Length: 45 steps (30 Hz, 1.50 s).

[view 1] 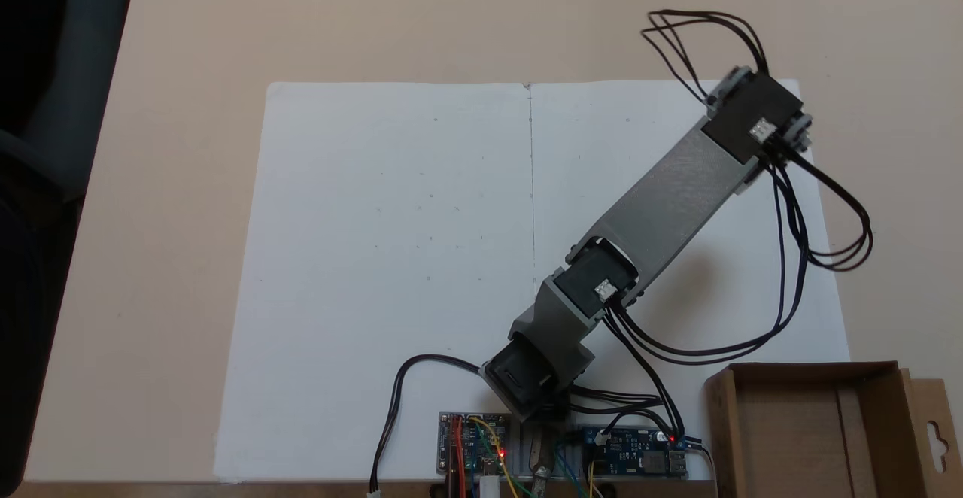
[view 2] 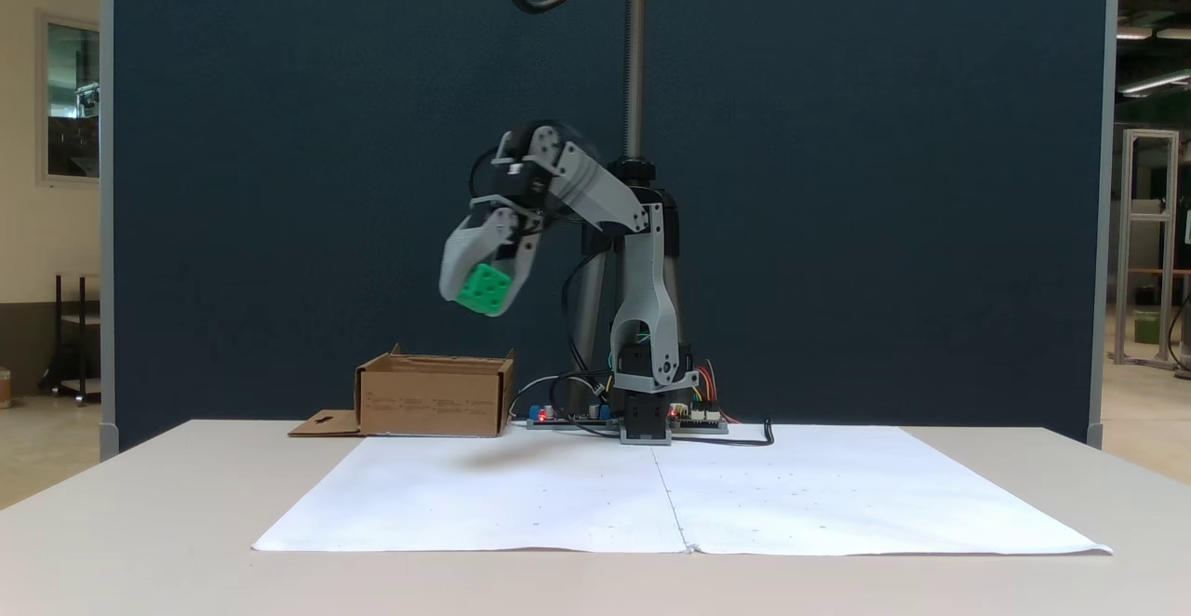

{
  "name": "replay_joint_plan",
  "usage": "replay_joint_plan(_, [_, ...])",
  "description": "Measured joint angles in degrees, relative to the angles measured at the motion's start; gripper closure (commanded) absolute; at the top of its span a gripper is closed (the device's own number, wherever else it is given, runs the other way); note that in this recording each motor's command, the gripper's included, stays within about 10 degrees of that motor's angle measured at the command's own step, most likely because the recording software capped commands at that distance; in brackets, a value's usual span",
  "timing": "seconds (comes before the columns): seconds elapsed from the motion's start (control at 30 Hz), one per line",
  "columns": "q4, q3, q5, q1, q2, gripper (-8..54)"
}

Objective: Grasp a green dice and put it in the bin.

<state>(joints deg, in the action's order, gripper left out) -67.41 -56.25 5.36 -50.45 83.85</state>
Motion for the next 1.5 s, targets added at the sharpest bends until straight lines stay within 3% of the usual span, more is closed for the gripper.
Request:
replay_joint_plan(0.5, [0.00,-0.09,-12.74,-40.87,-0.09,30.9])
replay_joint_plan(0.87, [1.05,-0.62,-21.27,-52.47,-9.67,30.9])
replay_joint_plan(1.1, [14.41,-13.54,-24.08,-53.88,-10.55,30.8])
replay_joint_plan(1.17, [17.31,-14.77,-24.52,-53.88,-10.46,28.4])
replay_joint_plan(1.23, [17.84,-15.21,-24.87,-53.88,-10.55,15.0])
replay_joint_plan(1.27, [17.93,-15.47,-24.87,-53.88,-10.46,13.3])
replay_joint_plan(1.5, [17.93,-16.96,-24.87,-53.88,-10.55,13.3])
